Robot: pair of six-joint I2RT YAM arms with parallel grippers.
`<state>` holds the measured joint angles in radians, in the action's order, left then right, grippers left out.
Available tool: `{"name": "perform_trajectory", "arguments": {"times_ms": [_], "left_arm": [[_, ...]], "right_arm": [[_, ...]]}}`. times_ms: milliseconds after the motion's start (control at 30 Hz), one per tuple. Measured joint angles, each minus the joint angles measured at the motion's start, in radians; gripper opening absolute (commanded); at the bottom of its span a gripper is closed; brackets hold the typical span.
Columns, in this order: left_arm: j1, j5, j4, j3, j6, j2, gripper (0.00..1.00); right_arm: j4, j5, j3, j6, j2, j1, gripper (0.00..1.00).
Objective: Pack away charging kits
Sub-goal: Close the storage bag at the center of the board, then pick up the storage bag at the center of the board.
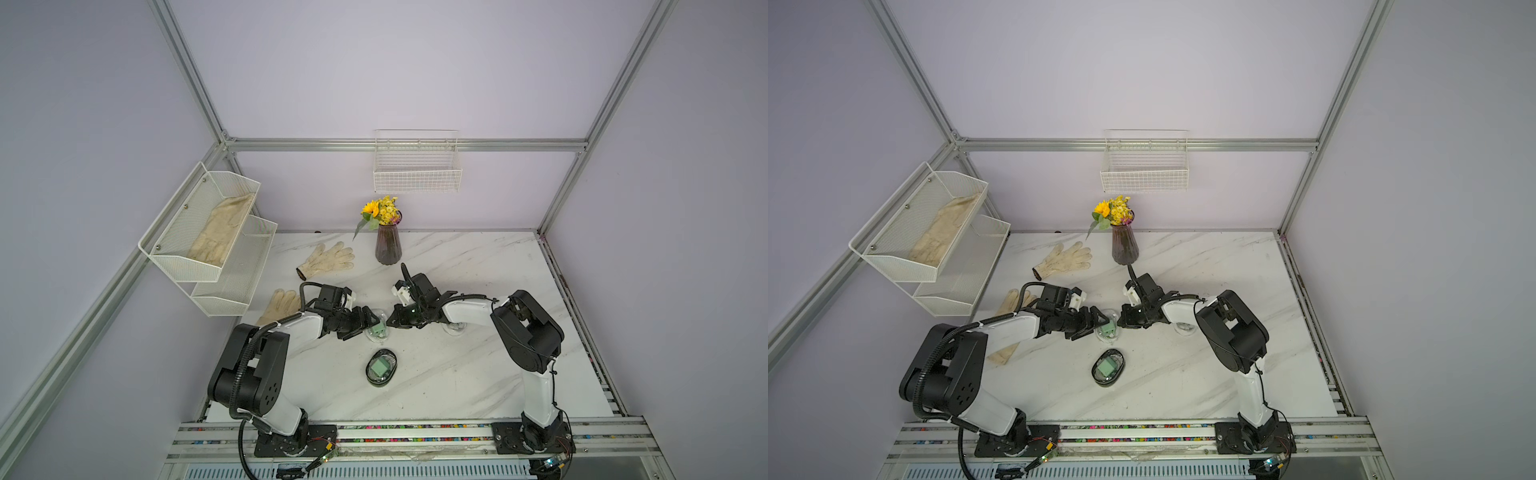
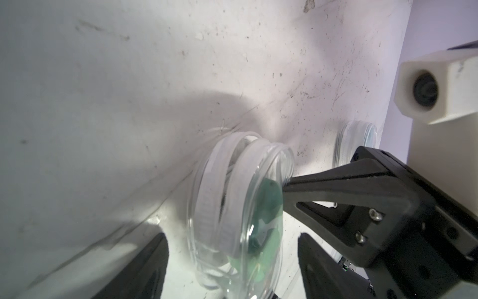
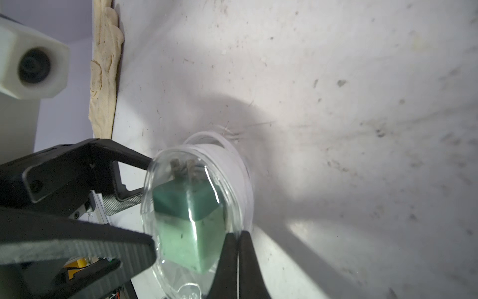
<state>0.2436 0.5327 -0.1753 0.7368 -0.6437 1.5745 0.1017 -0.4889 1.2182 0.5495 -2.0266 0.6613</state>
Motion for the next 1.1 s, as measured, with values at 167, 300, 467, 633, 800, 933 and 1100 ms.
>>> {"name": "perform_trajectory", "arguments": {"times_ms": [167,300,467,633,800,933,1100], "left_arm": [[0.001,0.013,0.011,0.0,-0.004,0.008,0.78],[0.004,0.064,0.066,0.001,-0.025,0.037,0.78],[0.008,0.111,0.105,0.002,-0.038,0.063,0.78],[0.008,0.153,0.126,0.012,-0.053,0.093,0.74],[0.007,0.161,0.116,0.018,-0.06,0.104,0.65],[0.008,0.161,0.1,0.02,-0.07,0.113,0.5],[0.006,0.159,0.08,0.019,-0.082,0.123,0.32]], "right_arm": [[-0.004,-0.013,-0.013,-0.026,-0.006,-0.024,0.0],[-0.004,-0.019,-0.013,-0.039,-0.011,-0.026,0.0],[-0.002,-0.012,-0.01,-0.043,-0.011,-0.019,0.0],[0.024,0.022,0.027,-0.058,-0.011,0.017,0.0],[0.03,0.049,0.045,-0.059,-0.011,0.047,0.0],[0.038,0.055,0.049,-0.061,-0.011,0.048,0.0],[0.048,0.058,0.051,-0.065,-0.011,0.048,0.0]]}}
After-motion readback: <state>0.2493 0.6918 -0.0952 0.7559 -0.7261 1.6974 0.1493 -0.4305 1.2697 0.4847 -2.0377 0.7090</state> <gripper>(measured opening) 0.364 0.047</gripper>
